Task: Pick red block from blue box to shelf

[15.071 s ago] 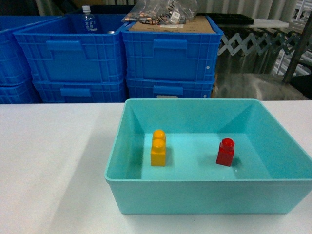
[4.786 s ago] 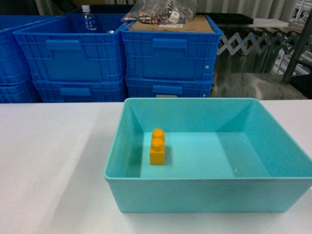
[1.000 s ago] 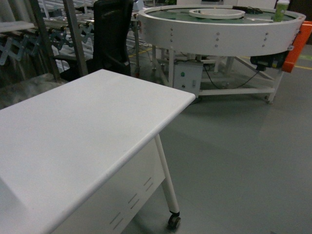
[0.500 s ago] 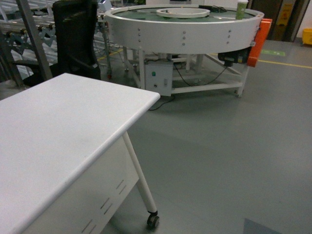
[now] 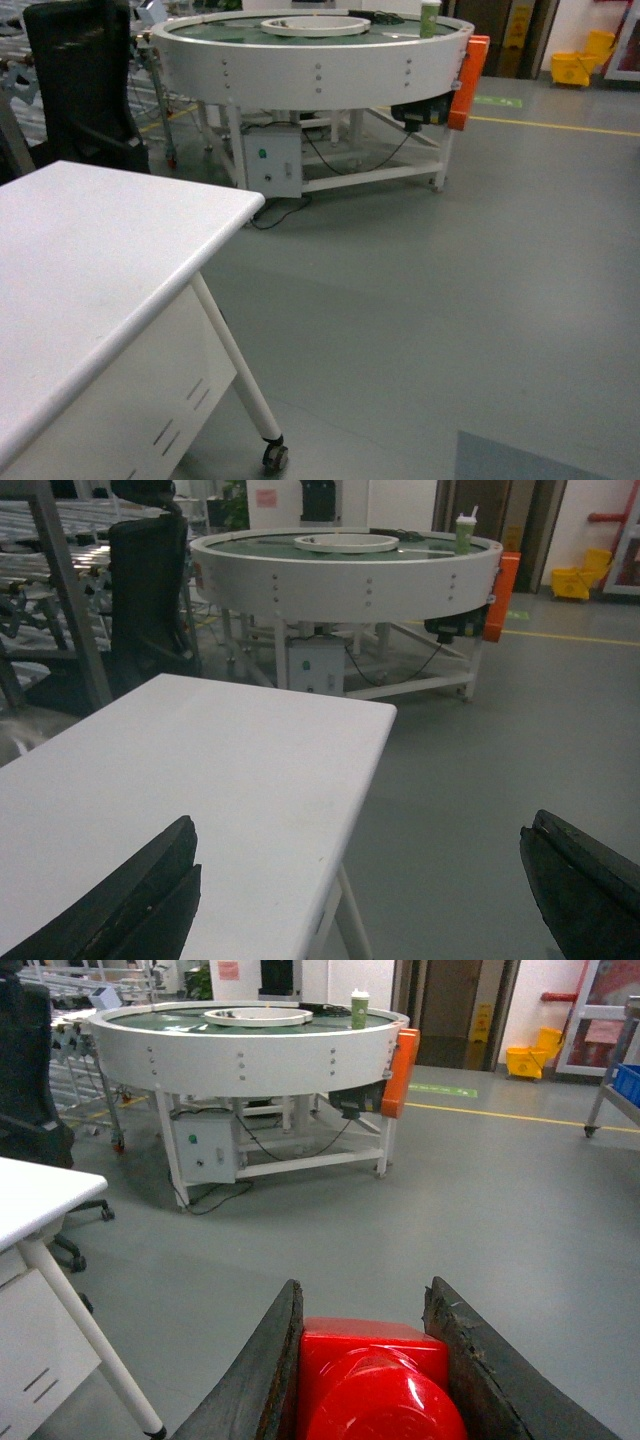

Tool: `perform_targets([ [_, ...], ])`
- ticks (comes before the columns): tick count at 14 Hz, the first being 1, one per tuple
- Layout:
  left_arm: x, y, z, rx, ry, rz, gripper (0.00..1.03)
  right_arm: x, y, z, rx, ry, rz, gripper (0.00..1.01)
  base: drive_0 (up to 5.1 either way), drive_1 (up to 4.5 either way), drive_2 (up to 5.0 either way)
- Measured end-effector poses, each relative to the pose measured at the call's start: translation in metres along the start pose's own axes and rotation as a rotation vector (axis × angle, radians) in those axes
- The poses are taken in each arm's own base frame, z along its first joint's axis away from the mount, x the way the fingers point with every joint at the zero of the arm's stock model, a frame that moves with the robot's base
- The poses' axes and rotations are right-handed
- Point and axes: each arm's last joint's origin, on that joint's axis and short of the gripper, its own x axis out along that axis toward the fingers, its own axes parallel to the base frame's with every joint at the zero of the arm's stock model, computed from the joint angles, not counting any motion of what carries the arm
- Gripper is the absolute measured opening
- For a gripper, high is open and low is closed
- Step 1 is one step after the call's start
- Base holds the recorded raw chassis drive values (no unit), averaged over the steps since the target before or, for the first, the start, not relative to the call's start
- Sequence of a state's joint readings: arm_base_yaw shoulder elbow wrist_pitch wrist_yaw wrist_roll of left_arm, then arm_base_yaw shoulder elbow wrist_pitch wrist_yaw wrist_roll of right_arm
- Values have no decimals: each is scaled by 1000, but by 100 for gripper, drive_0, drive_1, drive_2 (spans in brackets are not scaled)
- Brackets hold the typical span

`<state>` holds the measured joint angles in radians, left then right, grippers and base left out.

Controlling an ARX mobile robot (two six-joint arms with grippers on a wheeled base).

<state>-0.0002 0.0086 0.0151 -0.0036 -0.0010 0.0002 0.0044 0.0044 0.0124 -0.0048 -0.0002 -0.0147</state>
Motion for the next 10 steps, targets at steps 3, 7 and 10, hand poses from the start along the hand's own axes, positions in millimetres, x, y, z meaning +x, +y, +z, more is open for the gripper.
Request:
perform_targets([
  [3,0,0,0,0,0,0,98,0,0,0,0,0,0,29,-149,-149,-149],
  [7,0,0,0,0,0,0,98,0,0,0,0,0,0,29,-149,-149,-149],
  [10,0,0,0,0,0,0,98,0,0,0,0,0,0,29,-151,-151,-151],
])
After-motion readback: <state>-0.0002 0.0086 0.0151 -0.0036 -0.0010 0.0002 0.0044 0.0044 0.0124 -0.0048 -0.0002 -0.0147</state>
